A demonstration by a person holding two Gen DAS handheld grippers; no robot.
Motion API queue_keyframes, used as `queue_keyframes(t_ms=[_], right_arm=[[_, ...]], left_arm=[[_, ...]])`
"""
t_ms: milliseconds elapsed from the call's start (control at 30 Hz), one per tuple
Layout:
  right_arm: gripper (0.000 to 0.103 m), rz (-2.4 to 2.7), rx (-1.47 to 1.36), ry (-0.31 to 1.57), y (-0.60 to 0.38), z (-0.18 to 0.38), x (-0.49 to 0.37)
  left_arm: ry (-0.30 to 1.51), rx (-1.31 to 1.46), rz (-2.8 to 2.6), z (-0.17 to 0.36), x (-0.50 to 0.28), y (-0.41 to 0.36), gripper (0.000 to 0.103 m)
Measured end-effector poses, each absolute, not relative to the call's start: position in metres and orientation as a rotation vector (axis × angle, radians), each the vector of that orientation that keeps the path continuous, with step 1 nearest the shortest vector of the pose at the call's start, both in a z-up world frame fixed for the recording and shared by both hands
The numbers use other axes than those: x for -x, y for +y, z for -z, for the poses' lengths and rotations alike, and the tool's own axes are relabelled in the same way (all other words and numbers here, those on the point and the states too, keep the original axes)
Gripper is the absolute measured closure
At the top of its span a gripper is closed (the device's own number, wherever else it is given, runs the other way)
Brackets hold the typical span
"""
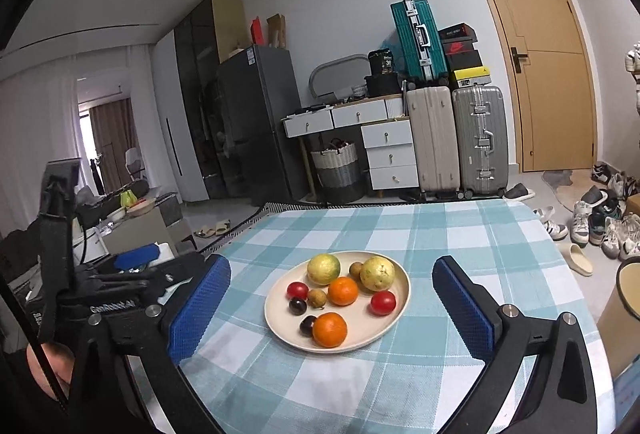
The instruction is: Organize fruits
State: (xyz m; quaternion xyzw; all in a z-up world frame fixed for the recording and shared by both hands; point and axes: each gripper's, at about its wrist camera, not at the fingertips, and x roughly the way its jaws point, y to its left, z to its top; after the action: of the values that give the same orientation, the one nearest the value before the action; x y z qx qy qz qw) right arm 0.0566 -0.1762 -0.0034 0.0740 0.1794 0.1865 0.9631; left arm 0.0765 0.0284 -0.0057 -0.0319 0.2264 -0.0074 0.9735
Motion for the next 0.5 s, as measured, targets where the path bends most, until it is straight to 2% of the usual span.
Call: queue_keyframes(t_ms=[500], right_arm=[[0.0, -0.343, -0.065, 0.306, -0.176, 0.032, -0.05]], left_arm=[[0.299, -0.006, -0.056, 0.048, -0.065, 0.033, 0.0]])
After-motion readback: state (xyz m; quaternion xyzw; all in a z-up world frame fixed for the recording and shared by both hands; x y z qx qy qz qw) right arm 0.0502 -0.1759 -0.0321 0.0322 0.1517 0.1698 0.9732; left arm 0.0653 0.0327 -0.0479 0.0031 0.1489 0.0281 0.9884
